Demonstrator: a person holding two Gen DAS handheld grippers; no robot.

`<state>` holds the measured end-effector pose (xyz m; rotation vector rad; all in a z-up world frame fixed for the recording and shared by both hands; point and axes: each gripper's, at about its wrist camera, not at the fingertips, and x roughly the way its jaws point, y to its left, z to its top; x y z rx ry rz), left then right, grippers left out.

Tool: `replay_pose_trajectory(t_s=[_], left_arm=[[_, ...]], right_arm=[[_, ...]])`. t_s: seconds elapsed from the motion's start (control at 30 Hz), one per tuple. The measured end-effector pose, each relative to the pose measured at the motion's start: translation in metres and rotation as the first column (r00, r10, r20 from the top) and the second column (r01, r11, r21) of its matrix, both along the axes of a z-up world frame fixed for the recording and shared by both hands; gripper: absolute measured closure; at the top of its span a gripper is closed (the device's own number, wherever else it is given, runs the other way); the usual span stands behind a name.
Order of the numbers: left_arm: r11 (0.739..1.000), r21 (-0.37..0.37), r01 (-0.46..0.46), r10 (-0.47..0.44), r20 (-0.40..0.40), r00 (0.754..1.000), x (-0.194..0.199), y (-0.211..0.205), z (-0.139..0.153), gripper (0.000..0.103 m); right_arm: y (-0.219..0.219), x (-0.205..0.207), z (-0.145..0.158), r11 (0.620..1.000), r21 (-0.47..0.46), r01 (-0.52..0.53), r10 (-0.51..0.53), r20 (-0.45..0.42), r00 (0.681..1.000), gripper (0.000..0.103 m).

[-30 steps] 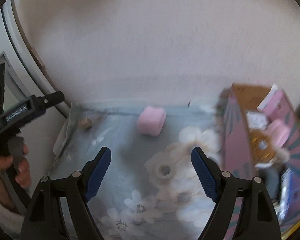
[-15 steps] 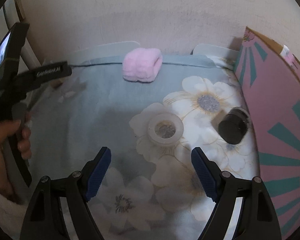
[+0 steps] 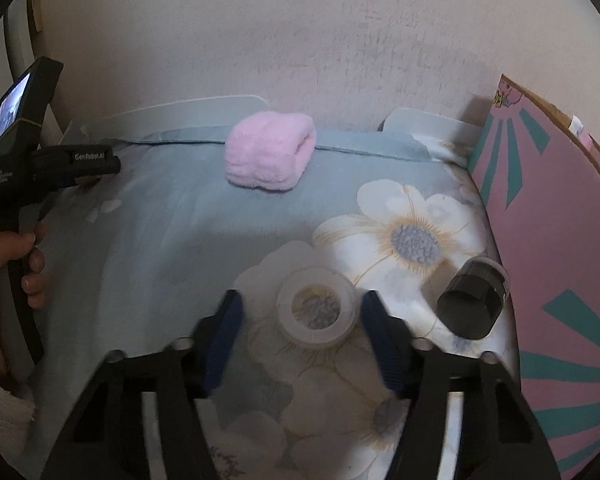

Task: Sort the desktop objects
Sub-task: 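Grasp the clear tape roll with the right gripper while left grasps the beige tape roll, then carry both tape rolls into the cardboard box and release them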

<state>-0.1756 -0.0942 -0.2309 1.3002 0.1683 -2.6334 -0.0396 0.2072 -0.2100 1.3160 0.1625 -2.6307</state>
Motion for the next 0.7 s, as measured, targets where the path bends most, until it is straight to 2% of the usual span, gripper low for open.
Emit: replay_pose_trajectory(t_s=[0.03,0.07,0.13,0.23,0.4,0.7], left_arm=[[1.000,0.000,-0.002,0.002,-0.001,1.000,0.000,-0.001,0.001,0.068],[1.000,0.007,-0.007,0.007,0.001,1.000,-0.001,-0.002,0.002,0.074],[1.000,0.023,-0.015,0.015,0.001,1.000,-0.001,-0.006,0.002,0.077],[1.000,0.006,-0.001,0.001,0.004,1.000,-0.001,-0.005,0.002,0.077],[1.000,0.018,-0.009,0.009,0.002,1.000,0.000,-0.008,0.005,0.078],[1.000,0.015,0.016,-0.015,-0.044,0.999,0.016,-0.016,0.032,0.078]], right_arm=[[0.000,0.000,0.001,1.000,0.000,-0.004,0.004,-0.003,1.000,0.064],[0.000,-0.002,0.002,1.000,0.002,-0.008,0.008,-0.004,1.000,0.064],[-0.001,-0.004,0.001,1.000,0.002,-0.009,0.009,-0.004,1.000,0.064],[-0.001,-0.006,0.002,1.000,0.002,-0.008,0.008,-0.001,1.000,0.064],[0.000,-0.005,0.001,1.000,-0.005,-0.011,0.011,-0.001,1.000,0.064],[-0.008,0.003,0.017,0.999,-0.013,-0.030,0.029,-0.028,0.999,0.064]])
